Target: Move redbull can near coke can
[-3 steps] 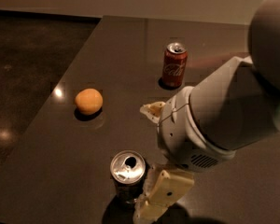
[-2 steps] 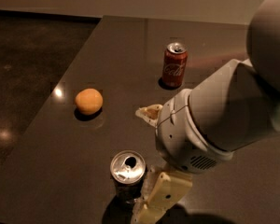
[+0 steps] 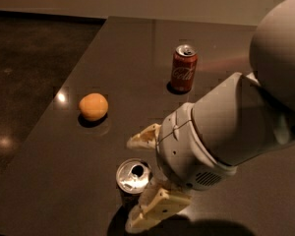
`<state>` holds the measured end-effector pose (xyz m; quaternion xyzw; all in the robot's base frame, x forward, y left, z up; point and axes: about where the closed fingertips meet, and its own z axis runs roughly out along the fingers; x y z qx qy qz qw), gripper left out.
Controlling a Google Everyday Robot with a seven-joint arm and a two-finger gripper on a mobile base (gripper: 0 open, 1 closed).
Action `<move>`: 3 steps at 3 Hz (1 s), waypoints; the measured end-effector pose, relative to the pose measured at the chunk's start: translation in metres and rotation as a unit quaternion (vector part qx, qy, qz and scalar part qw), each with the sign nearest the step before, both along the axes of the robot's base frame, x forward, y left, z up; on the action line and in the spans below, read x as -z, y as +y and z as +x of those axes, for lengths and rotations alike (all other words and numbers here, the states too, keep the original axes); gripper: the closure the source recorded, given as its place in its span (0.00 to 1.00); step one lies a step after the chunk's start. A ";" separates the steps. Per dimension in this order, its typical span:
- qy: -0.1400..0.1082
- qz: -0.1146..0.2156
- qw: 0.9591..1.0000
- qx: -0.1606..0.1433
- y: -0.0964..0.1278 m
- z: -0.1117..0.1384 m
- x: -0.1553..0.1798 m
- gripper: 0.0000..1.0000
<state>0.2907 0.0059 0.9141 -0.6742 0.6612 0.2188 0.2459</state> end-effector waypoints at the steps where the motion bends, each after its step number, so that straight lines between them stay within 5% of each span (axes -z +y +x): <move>1: 0.004 0.010 1.000 0.002 -0.002 0.003 -0.005 0.47; 3: -0.015 0.014 0.997 0.079 -0.045 0.072 -0.032 0.93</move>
Offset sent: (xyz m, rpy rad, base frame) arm 0.0656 -0.0445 0.0320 0.0539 0.0010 -0.1416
